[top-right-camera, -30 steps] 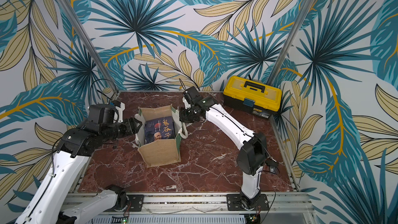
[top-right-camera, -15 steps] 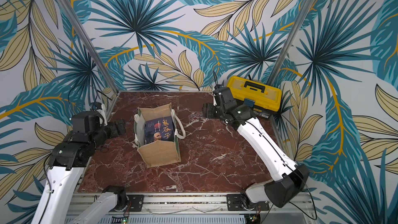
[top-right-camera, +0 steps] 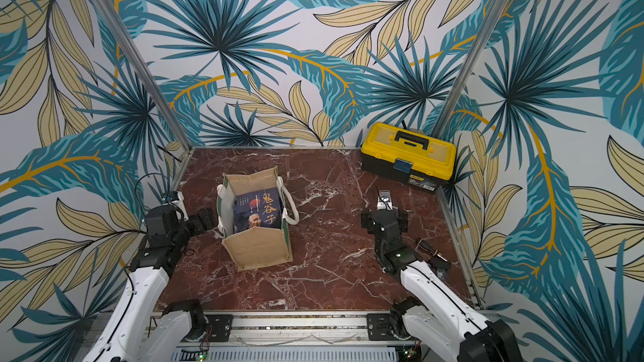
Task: Put the books into the canvas bag
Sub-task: Reset both arms
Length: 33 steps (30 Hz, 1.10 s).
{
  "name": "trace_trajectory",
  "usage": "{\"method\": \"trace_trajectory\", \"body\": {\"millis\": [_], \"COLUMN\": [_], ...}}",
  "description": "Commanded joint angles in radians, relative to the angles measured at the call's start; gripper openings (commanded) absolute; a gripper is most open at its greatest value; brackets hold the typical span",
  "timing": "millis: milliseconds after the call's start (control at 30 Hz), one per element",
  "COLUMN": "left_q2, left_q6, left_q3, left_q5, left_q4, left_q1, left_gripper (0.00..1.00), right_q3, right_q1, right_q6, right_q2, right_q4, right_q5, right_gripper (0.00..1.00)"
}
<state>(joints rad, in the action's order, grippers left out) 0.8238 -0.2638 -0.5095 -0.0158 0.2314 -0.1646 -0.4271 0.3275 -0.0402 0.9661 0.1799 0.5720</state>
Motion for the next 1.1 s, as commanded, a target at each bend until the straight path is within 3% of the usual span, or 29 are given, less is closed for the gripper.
{"method": "trace_trajectory", "body": {"millis": [0, 133, 267, 367, 533, 633, 800, 967, 1067], "left_q2": [0.018, 0.075, 0.173, 0.226, 0.346, 0.437, 0.569, 0.688, 0.687], "left_q6": [-0.054, 0.042, 0.136, 0.166, 0.155, 0.168, 0.156, 0.207, 0.219], "left_q3": [0.128, 0.199, 0.252, 0.263, 0.236, 0.170, 0.124, 0.092, 0.092], "left_q5": [0.066, 0.147, 0.132, 0.128, 0.112, 0.034, -0.089, -0.060, -0.051], "left_q4": [-0.342, -0.544, -0.706, -0.792, -0.906, -0.905, -0.984, -1.029, -1.026], "left_q1": [-0.003, 0.047, 0.056, 0.054, 0.029, 0.026, 0.036, 0.085, 0.094], "left_gripper": [1.00, 0.99, 1.00, 1.00, 0.99, 1.00, 0.99, 1.00, 1.00], "right_q3": [0.053, 0.074, 0.097, 0.092, 0.125, 0.081, 0.060, 0.063, 0.063], "right_q1": [-0.052, -0.125, -0.177, -0.228, -0.329, -0.334, -0.334, -0.334, -0.334], "right_q6": [0.005, 0.036, 0.048, 0.085, -0.006, -0.005, 0.005, 0.010, 0.010], "right_q2": [0.064, 0.213, 0.321, 0.378, 0.535, 0.518, 0.537, 0.535, 0.536], "right_q4": [0.297, 0.450, 0.596, 0.678, 0.876, 0.755, 0.746, 0.754, 0.753], "right_q5": [-0.002, -0.051, -0.119, -0.226, -0.298, -0.331, -0.344, -0.344, -0.345], "right_gripper": [0.99, 1.00, 1.00, 0.99, 0.99, 0.99, 0.99, 1.00, 0.99]}}
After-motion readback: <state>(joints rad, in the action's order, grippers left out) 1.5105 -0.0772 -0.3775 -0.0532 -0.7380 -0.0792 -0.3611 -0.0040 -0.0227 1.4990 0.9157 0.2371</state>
